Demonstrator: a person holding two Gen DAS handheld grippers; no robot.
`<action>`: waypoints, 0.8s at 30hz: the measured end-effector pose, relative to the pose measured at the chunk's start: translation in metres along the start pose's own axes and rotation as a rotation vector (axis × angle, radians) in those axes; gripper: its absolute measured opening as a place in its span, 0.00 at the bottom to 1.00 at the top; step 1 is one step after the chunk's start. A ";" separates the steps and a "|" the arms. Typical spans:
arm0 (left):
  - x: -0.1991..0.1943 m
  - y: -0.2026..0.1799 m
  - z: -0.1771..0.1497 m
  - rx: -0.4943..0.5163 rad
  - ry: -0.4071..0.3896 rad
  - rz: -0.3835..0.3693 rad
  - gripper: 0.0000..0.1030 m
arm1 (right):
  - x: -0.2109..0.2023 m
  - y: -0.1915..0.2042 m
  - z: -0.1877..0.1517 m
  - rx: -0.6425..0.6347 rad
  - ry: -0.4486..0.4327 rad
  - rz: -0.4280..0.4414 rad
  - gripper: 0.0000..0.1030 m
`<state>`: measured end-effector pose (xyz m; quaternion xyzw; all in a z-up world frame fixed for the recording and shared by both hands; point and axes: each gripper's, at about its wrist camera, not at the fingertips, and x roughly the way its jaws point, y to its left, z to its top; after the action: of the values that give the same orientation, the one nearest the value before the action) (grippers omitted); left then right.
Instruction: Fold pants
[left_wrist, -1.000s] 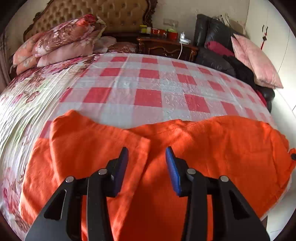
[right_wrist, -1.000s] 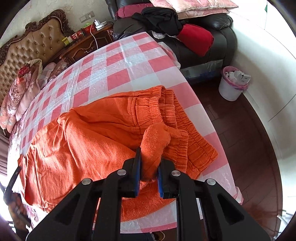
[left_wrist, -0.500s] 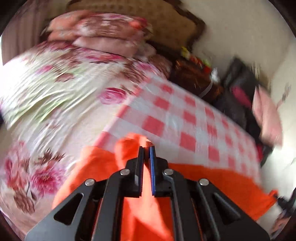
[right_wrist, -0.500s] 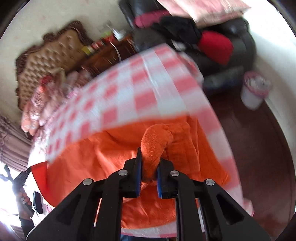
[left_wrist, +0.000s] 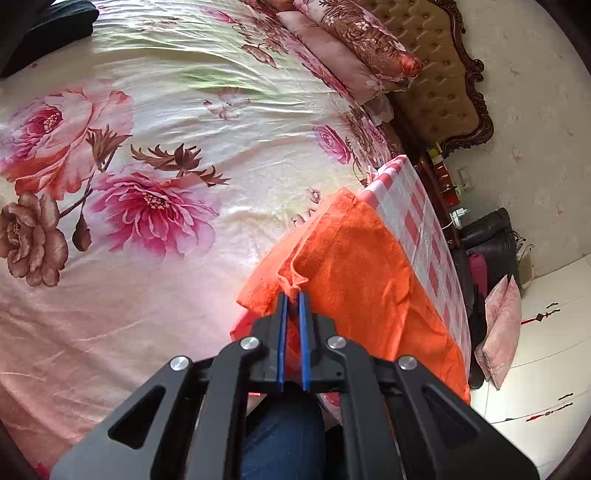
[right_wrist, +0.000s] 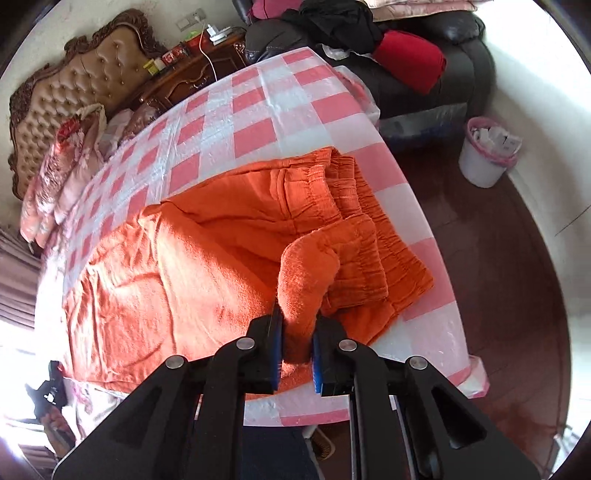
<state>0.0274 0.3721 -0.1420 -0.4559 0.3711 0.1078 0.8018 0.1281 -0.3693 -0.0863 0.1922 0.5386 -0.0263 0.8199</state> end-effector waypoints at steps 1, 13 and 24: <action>-0.003 0.000 0.001 -0.001 -0.007 -0.004 0.06 | 0.001 0.003 -0.001 -0.010 0.001 -0.017 0.12; -0.018 -0.013 0.010 0.081 -0.074 0.052 0.06 | 0.001 0.030 -0.014 -0.094 -0.014 -0.105 0.12; -0.009 0.031 0.010 -0.019 -0.043 0.181 0.05 | 0.027 0.053 -0.026 -0.206 0.008 -0.140 0.12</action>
<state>0.0099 0.3990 -0.1534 -0.4259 0.3925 0.1930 0.7921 0.1299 -0.3068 -0.1047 0.0689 0.5540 -0.0273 0.8292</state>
